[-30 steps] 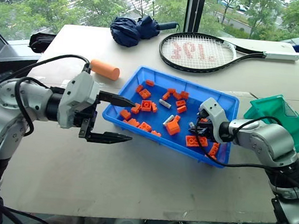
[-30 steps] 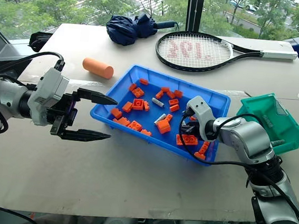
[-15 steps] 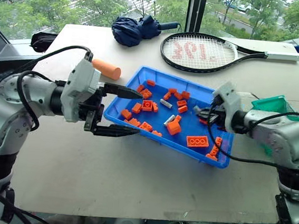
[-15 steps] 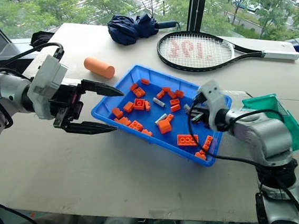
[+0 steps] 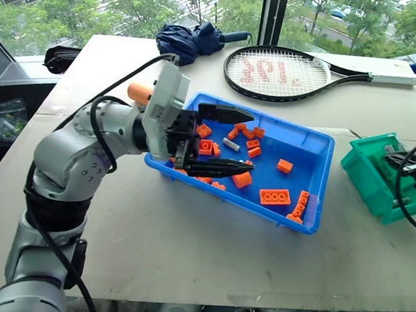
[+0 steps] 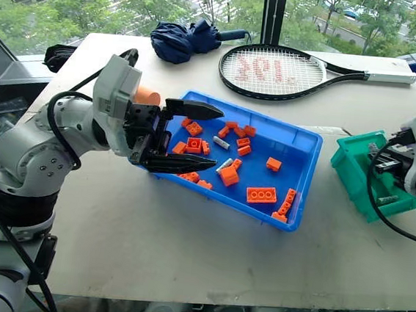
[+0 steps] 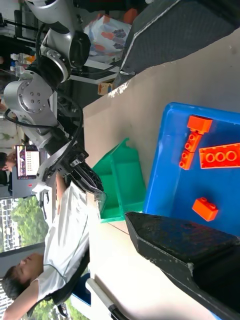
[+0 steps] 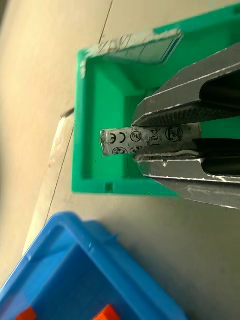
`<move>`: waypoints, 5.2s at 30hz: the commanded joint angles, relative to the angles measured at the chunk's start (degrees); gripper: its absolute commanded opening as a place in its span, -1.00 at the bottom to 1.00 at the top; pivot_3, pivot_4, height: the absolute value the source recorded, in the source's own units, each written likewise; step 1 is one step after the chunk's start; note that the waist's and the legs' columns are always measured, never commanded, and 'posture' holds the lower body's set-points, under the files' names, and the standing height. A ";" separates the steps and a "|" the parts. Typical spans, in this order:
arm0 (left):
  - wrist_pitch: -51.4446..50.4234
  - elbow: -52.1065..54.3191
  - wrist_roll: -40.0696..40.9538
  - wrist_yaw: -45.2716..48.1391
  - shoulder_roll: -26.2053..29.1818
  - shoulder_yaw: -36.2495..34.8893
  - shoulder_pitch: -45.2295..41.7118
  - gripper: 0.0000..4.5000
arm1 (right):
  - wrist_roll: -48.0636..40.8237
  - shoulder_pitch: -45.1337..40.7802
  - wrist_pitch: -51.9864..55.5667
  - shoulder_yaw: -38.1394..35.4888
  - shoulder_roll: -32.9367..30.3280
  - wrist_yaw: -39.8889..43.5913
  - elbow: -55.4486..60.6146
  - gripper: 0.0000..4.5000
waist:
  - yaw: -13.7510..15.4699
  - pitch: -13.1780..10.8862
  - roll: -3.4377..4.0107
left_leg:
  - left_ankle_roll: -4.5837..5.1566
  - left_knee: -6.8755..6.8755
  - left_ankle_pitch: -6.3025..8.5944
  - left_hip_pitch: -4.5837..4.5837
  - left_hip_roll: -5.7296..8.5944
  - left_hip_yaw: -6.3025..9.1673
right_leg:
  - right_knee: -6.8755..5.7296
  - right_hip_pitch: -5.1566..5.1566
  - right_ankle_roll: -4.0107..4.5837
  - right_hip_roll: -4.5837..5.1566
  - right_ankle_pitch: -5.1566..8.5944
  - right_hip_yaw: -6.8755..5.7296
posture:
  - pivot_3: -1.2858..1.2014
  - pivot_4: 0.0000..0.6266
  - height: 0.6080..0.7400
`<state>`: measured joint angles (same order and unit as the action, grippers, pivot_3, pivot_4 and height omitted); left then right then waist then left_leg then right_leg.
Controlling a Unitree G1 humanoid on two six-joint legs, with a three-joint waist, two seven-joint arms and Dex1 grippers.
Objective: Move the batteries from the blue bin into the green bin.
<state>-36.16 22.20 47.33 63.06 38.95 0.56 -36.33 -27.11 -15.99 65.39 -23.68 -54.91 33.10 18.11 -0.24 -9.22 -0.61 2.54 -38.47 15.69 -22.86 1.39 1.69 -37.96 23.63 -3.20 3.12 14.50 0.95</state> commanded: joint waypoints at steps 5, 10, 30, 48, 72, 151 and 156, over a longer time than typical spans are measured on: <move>1.77 -1.84 -2.35 2.89 -0.05 0.93 -4.03 1.00 | 3.05 1.83 -6.38 -1.37 -1.77 0.47 -2.94 -0.39 | -0.36 0.00 0.01 | 0.00 0.00 0.00 0.00 0.00 -0.01 | 0.00 0.00 0.00 -0.02 0.00 -0.01 | 0.03 -0.52 1.00; 1.73 -2.60 -3.37 4.34 2.69 -1.03 -1.60 1.00 | 5.13 0.15 -12.28 0.61 -0.78 -0.55 -1.75 0.73 | -0.41 0.00 0.01 | -0.05 0.00 -0.03 0.00 0.00 -0.01 | 0.01 0.00 0.00 -0.02 0.00 0.00 | 0.03 -0.52 1.00; 5.09 -1.29 -8.50 7.83 20.52 -19.17 23.68 1.00 | 3.96 -31.30 -12.87 44.50 27.58 7.33 -8.38 0.87 | -0.45 -0.07 0.08 | -0.22 0.03 -0.12 -0.08 0.00 0.15 | 0.09 0.06 0.02 0.18 0.01 -0.02 | 0.03 -0.52 1.00; 3.74 0.51 -7.00 4.83 20.07 -21.32 25.68 1.00 | 22.03 -38.21 -20.09 61.17 30.99 16.23 -20.32 0.87 | -0.64 -0.07 0.09 | -0.31 0.08 -0.16 -0.08 0.05 0.17 | 0.02 0.18 0.02 0.36 0.00 -0.17 | 0.03 -0.52 1.00; 4.73 0.06 -7.11 4.51 19.47 -20.58 24.77 1.00 | 31.65 -40.80 -31.73 59.69 35.69 24.43 -34.33 -0.04 | -0.87 -0.07 0.09 | -0.35 0.13 -0.18 -0.07 0.05 0.18 | 0.02 0.22 0.03 0.34 0.00 -0.16 | 0.03 -0.52 1.00; 9.98 -4.26 -10.18 7.06 19.79 -21.91 26.74 1.00 | 29.40 -41.21 -43.13 54.06 35.70 34.55 -44.66 0.64 | -0.81 -0.10 0.11 | -0.37 0.17 -0.19 -0.15 0.07 0.19 | 0.03 0.32 0.03 0.40 0.00 -0.15 | 0.03 -0.52 1.00; 10.19 -3.88 -10.13 6.55 19.37 -22.67 28.20 1.00 | 29.21 -41.24 -42.80 53.15 36.08 36.24 -45.33 -0.47 | -0.89 -0.10 0.12 | -0.39 0.17 -0.20 -0.14 0.07 0.20 | 0.02 0.32 0.03 0.41 0.00 -0.12 | 0.03 -0.52 1.00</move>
<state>-27.08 16.81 37.20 69.79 57.84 -20.05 -8.20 2.11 -56.36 22.96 30.71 -18.95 68.49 -28.04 -1.13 -9.32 -0.50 2.15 -38.30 15.49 -23.00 1.46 1.90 -37.95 23.95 -3.17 3.53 14.50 0.84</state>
